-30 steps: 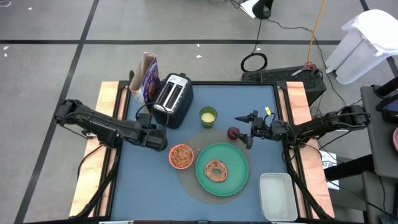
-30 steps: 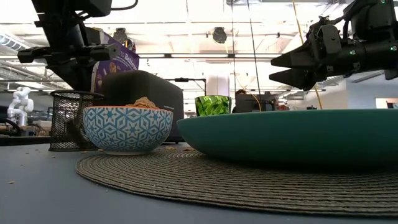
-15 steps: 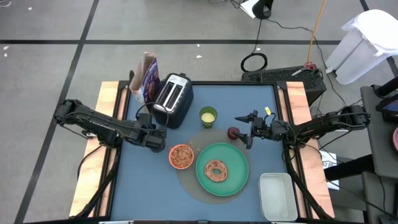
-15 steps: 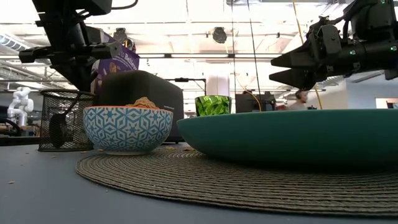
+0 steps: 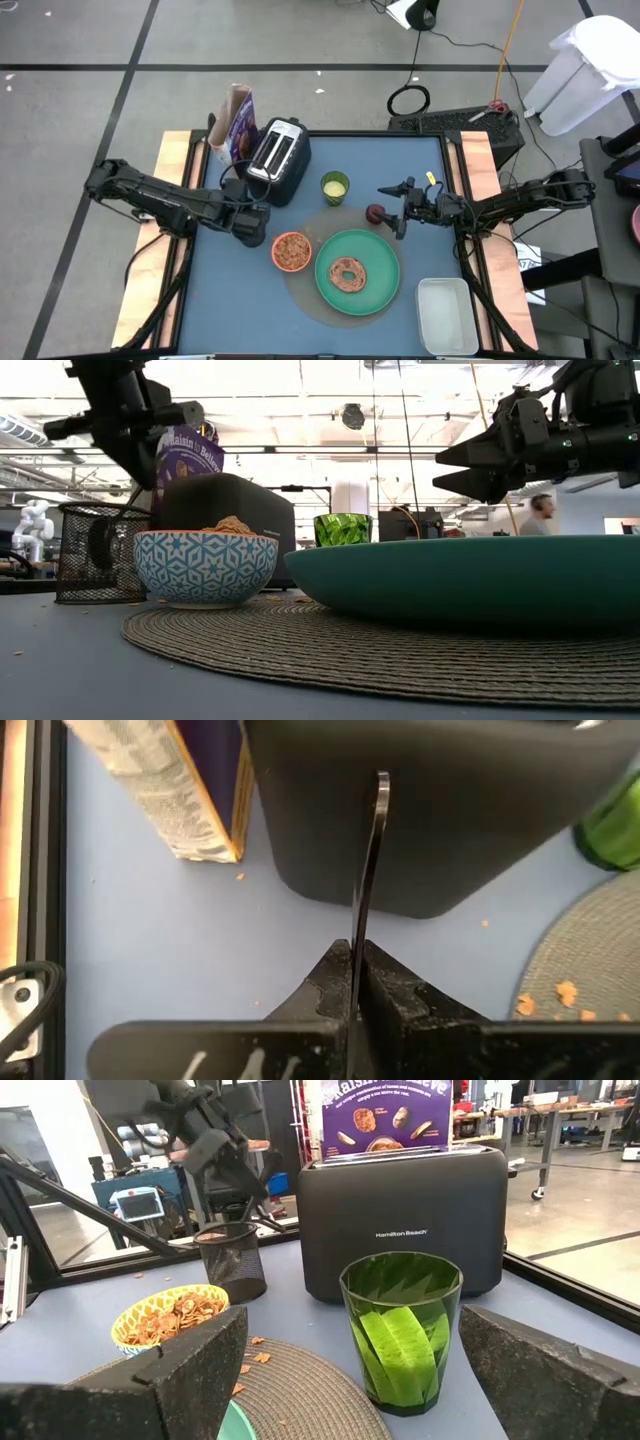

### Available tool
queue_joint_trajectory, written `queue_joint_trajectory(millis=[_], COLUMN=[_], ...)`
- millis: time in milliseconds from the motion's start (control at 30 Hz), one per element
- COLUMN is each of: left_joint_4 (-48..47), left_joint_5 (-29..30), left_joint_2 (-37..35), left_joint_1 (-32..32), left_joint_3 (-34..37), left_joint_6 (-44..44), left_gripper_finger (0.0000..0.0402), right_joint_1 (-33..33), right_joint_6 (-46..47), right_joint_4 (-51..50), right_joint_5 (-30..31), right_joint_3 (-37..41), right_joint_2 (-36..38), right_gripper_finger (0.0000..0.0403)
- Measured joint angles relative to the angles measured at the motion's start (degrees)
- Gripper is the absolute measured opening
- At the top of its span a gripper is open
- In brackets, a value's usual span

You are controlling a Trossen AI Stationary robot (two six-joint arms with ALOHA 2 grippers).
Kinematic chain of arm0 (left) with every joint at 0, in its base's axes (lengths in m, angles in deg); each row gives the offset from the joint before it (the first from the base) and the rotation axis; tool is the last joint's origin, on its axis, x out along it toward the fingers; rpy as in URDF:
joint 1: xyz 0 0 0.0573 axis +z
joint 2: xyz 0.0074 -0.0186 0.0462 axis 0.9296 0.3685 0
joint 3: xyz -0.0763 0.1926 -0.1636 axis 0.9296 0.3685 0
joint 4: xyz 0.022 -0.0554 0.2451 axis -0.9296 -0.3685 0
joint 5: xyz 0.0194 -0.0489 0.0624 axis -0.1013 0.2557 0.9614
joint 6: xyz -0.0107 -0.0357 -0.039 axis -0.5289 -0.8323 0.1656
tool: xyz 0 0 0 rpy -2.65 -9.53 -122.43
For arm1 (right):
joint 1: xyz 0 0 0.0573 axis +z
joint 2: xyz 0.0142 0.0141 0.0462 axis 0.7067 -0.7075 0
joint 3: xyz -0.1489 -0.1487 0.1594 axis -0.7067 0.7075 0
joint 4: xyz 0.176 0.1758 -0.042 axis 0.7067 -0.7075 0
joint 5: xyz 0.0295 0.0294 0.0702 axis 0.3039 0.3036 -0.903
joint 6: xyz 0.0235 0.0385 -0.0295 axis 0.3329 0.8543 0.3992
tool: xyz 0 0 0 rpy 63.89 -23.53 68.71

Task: Arrange a breakfast setting
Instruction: Put the spoon beside the orange bowl

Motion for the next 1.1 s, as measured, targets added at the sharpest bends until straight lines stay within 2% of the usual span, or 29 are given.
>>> queue_joint_trajectory(millis=[267, 700, 867, 967, 1100], left_joint_4=[-1.16, 1.64, 11.39, 21.59, 38.54], left_joint_5=[2.51, 12.29, 23.41, 29.92, 31.27], left_joint_2=[0.02, 0.00, 0.02, 0.47, 2.35], left_joint_1=[0.00, 0.00, 0.01, 0.38, 1.93], left_joint_3=[-8.00, -20.41, -20.76, -20.76, -20.76], left_joint_6=[6.90, 19.44, 29.46, 38.78, 54.31], left_gripper_finger=[0.0012, 0.0012, 0.0012, 0.0012, 0.0012], right_joint_1=[-0.02, -0.01, 0.00, 0.00, -0.02], right_joint_6=[-0.02, 1.71, 6.57, 7.62, 10.00], right_joint_4=[3.42, 5.24, 7.63, 8.57, 10.66], right_joint_5=[0.00, -0.01, 0.00, 0.00, -0.01], right_joint_3=[0.00, 0.00, 0.00, 0.00, -0.20], right_joint_2=[0.02, 0.02, 0.02, 0.02, 0.02], right_gripper_finger=[0.0357, 0.0357, 0.0357, 0.0357, 0.0357])
